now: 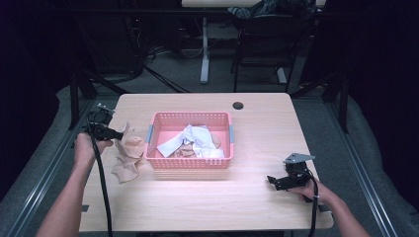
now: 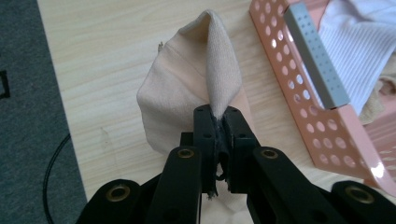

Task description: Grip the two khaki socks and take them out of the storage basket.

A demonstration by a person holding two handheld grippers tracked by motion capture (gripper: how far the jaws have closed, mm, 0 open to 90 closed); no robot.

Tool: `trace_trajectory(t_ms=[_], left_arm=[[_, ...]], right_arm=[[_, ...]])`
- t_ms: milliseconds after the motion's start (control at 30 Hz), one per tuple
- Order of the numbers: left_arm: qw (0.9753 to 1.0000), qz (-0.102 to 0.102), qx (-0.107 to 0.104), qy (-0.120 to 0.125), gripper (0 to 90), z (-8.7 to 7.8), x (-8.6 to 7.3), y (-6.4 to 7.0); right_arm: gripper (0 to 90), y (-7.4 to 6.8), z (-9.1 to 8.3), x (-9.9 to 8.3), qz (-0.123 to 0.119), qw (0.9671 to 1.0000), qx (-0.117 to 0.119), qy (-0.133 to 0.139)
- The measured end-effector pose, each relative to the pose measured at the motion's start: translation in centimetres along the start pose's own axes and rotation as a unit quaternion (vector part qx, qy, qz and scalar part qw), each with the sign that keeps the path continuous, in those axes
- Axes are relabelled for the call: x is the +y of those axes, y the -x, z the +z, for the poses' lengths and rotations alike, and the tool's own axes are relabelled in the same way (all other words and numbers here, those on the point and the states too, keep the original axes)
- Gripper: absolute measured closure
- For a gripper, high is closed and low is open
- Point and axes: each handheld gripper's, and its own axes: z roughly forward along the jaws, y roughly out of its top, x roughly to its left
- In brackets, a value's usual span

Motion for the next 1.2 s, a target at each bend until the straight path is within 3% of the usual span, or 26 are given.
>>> trace_trajectory(t_ms=[633,767,867,967,1133,1200], left_arm=[[0.9992,-0.03,-0.011,-0.026,84.8,5.7,-1.1,0.2],[0.9987,-0.043,-0.02,-0.018,81.7,6.5,-1.4,0.1],[0.9983,-0.051,-0.028,-0.002,69.2,6.3,-1.6,-0.1],[0.9978,-0.06,-0.024,0.016,47.4,5.3,-1.9,-0.3],[0.9966,-0.06,-0.016,0.054,22.0,3.2,-3.0,-0.1],[0.9967,-0.049,-0.006,0.064,15.1,2.3,-3.7,0.3]], right_arm=[[0.0,0.0,0.0,0.0,0.001,1.0,0.0,-0.001],[0.0,0.0,0.0,0.0,0.001,1.0,0.0,-0.001],[0.0,0.0,0.0,0.0,0.0,1.0,0.0,0.0],[0.0,0.0,0.0,0.0,0.0,1.0,0.0,0.0],[0.0,0.0,0.0,0.0,0.001,1.0,0.0,-0.001],[0.0,0.0,0.0,0.0,0.001,1.0,0.0,-0.001]])
